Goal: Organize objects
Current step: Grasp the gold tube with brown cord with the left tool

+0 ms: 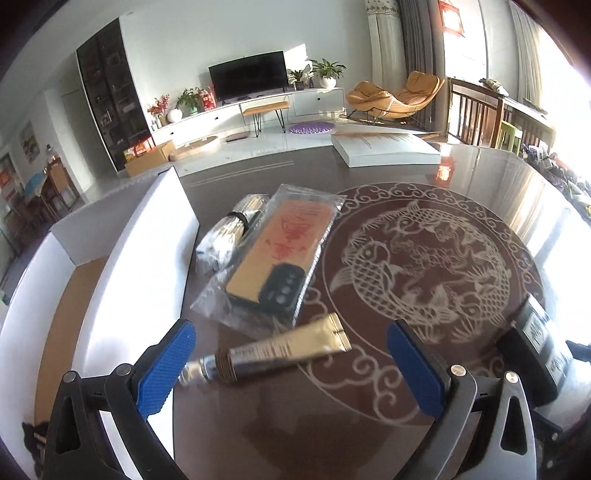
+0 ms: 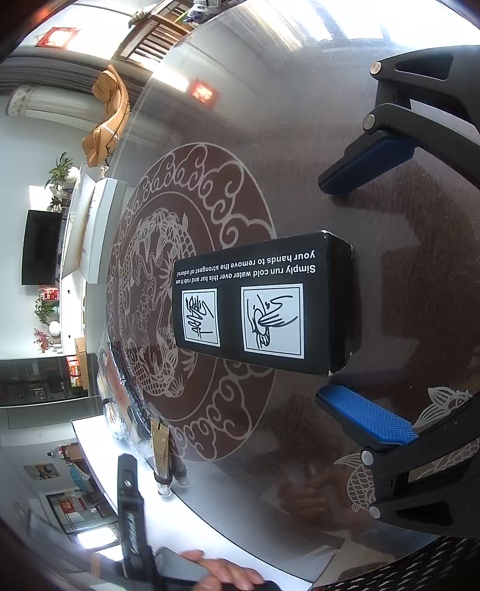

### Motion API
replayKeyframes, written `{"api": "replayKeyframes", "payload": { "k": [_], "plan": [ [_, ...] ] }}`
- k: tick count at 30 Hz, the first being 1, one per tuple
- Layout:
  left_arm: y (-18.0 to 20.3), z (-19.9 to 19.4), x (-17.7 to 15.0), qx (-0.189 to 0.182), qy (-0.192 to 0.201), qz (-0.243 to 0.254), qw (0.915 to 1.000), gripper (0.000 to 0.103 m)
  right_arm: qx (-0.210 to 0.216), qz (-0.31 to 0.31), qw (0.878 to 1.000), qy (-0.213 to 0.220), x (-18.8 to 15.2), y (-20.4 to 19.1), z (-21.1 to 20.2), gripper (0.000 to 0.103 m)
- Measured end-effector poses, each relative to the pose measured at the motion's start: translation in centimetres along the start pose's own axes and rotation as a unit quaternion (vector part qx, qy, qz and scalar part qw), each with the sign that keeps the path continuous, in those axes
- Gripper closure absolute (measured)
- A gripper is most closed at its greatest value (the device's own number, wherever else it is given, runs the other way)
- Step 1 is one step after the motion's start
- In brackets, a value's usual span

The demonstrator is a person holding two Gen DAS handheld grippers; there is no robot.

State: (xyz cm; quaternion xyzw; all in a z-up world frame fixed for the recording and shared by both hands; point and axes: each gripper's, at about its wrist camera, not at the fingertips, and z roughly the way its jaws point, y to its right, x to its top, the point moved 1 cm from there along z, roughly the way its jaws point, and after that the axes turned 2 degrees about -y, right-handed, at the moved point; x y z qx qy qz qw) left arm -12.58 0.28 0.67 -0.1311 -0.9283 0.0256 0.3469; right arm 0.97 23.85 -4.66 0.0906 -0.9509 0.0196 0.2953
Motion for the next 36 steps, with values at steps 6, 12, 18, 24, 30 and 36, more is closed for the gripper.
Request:
{"api": "replayKeyframes", "payload": {
  "k": [6,12,18,24,30,36],
  "plan": [
    [-2.5,5.2,-1.5,-0.054,-0.088,-0.043,0.9937,0.0,0.0,0.0,1.0,0.0,0.0,0.0,0.0,0.0],
    [1.0,2.1,-6.3,-0.088,-0.057,-0.004,0.9945,0.0,-0.001,-0.001,1.0,0.001,0.0,0.0,0.0,0.0],
    [0.9,2.3,-7.0,-0.048,-0.065,-0.045,0.9957,0.0,-0.002,-0.002,1.0,0.001,0.0,0.0,-0.1,0.0],
    [0.5,2.3,-7.0,-0.04,-0.065,-0.058,0.9954,0.0,-0.003,-0.001,1.0,0.001,0.1,0.1,-0.1,0.0],
    [0.4,2.3,-7.1,-0.041,-0.067,-0.06,0.9951,0.0,-0.005,-0.002,1.0,0.001,0.1,0.1,-0.1,0.0],
    [1.3,1.3,-7.2,-0.033,-0.053,-0.067,0.9958,0.029,-0.003,-0.001,1.0,0.001,0.1,0.1,0.0,0.0]
  ]
}}
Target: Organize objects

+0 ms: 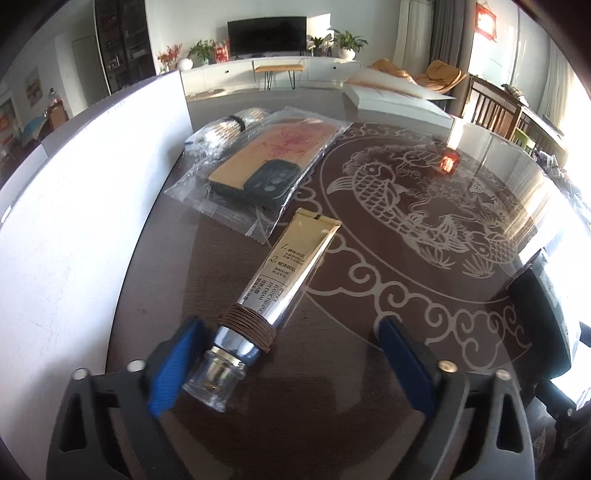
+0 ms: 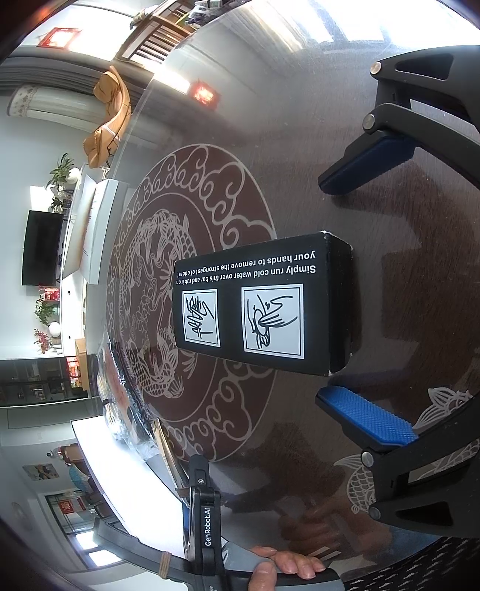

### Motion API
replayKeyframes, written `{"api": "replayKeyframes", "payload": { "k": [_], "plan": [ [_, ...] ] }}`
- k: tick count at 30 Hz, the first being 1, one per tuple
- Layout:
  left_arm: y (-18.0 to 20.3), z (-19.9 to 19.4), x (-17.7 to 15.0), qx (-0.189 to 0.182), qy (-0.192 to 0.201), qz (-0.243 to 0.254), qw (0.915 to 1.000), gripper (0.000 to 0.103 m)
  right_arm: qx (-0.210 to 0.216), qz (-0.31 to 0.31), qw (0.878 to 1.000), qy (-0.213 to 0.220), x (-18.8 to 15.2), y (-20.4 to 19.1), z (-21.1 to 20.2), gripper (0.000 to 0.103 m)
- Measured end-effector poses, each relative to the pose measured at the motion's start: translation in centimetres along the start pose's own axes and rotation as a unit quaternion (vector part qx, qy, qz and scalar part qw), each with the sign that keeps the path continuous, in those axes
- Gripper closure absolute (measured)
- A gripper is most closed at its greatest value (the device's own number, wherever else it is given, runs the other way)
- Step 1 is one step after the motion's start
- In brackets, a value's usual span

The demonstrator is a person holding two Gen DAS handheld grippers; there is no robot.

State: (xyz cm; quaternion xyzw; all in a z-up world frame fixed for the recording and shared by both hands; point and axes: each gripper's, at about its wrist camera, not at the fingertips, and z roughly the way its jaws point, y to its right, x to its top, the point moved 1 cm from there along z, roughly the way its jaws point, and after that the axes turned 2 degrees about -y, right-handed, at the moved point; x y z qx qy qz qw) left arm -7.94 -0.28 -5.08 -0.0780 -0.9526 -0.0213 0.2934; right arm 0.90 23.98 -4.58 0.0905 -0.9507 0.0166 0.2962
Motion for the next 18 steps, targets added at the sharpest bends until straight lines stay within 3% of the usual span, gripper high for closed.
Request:
{"api": "replayKeyframes", "payload": {
  "k": [1,4,5,12,14,15,16,18],
  "plan": [
    [0.3,-0.3,-0.1,0.001,0.006,-0.001,1.0,0.043,0.0,0.0,1.0,0.0,0.0,0.0,0.0,0.0],
    [0.8,-0.9,-0.5,0.004,0.015,-0.002,0.9999,0.068,0.002,0.002,1.0,-0.001,0.0,0.0,0.0,0.0],
    [0.9,-1.1,-0.8,0.003,0.015,-0.002,0.9999,0.072,0.002,0.001,1.0,-0.001,0.0,0.0,0.0,0.0],
    [1.9,-3.1,-3.3,-0.012,0.01,-0.016,0.9998,0.074,0.002,0.001,1.0,-0.001,0.0,0.0,0.0,0.0],
    [1.9,-3.3,-3.6,-0.026,0.011,-0.024,0.9993,0.065,0.002,0.001,1.0,-0.001,0.0,0.0,0.0,0.0],
    [1.9,-3.4,-3.6,-0.036,0.01,-0.023,0.9991,0.05,0.002,0.001,1.0,-0.001,0.0,0.0,0.0,0.0],
    [2.0,-3.2,-3.6,-0.036,0.006,-0.021,0.9991,0.023,0.002,0.001,1.0,-0.001,0.0,0.0,0.0,0.0],
    [2.2,-2.5,-3.7,-0.02,-0.006,-0.018,0.9996,0.003,0.002,0.002,1.0,-0.001,0.0,0.0,0.0,0.0]
  ]
}}
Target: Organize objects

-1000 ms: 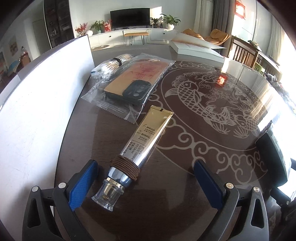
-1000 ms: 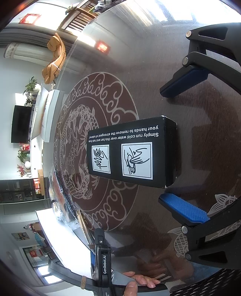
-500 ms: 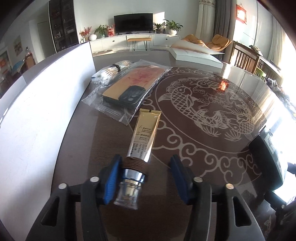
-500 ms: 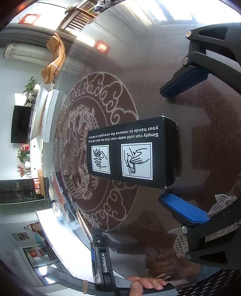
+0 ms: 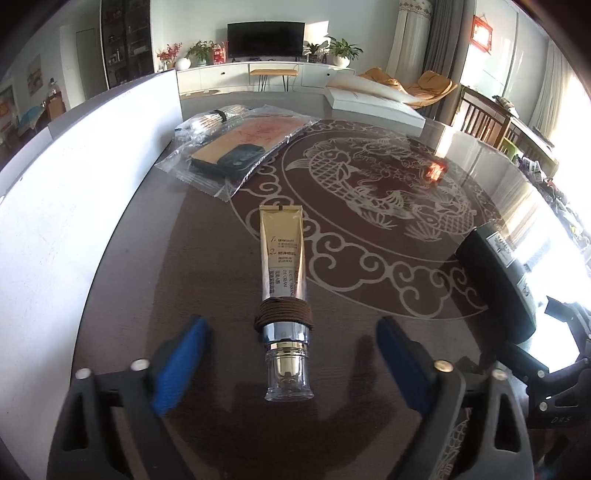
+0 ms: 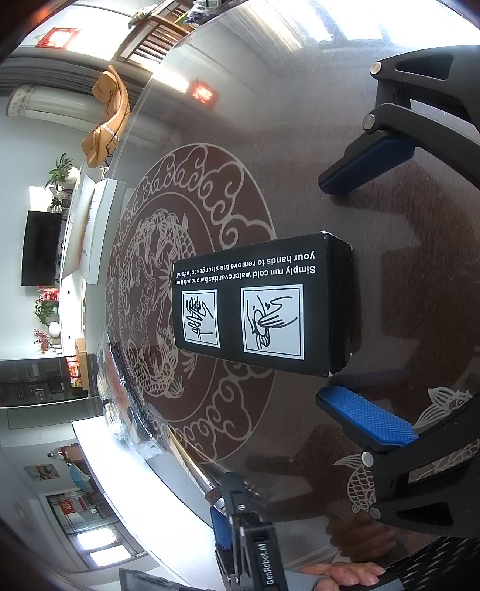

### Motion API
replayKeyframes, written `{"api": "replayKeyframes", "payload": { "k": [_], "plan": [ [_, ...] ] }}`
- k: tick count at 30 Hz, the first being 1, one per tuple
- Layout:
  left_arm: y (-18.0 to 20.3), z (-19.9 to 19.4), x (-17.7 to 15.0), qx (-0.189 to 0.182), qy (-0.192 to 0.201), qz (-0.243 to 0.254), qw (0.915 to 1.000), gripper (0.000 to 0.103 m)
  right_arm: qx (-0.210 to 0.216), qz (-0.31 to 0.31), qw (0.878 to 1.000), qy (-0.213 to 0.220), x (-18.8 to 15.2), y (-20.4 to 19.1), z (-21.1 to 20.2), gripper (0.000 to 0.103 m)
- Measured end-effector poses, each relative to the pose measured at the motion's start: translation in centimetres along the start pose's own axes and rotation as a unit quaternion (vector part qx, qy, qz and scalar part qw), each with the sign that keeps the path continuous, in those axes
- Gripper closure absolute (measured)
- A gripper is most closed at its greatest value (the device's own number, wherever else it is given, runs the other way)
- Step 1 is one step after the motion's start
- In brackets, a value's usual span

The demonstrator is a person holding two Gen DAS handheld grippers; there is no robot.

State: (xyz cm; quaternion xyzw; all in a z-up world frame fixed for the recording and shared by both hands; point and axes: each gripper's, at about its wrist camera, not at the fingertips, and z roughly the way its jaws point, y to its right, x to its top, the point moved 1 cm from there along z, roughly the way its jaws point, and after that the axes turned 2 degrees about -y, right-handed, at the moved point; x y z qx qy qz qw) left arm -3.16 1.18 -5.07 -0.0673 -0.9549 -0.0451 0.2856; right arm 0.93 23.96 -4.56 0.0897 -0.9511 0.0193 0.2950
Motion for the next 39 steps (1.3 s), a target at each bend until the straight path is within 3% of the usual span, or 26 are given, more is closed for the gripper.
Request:
{"api": "replayKeyframes", "payload": {
  "k": [4,39],
  "plan": [
    [0.94,0.48,-0.05,0.016,-0.01,0.024,0.9995,0.0,0.0,0.0,1.0,0.0,0.01,0.0,-0.03,0.0],
    [0.88,0.51,-0.17,0.015,-0.009,0.024,0.9996,0.0,0.0,-0.001,1.0,0.0,0.02,0.01,-0.08,0.0]
  ]
}}
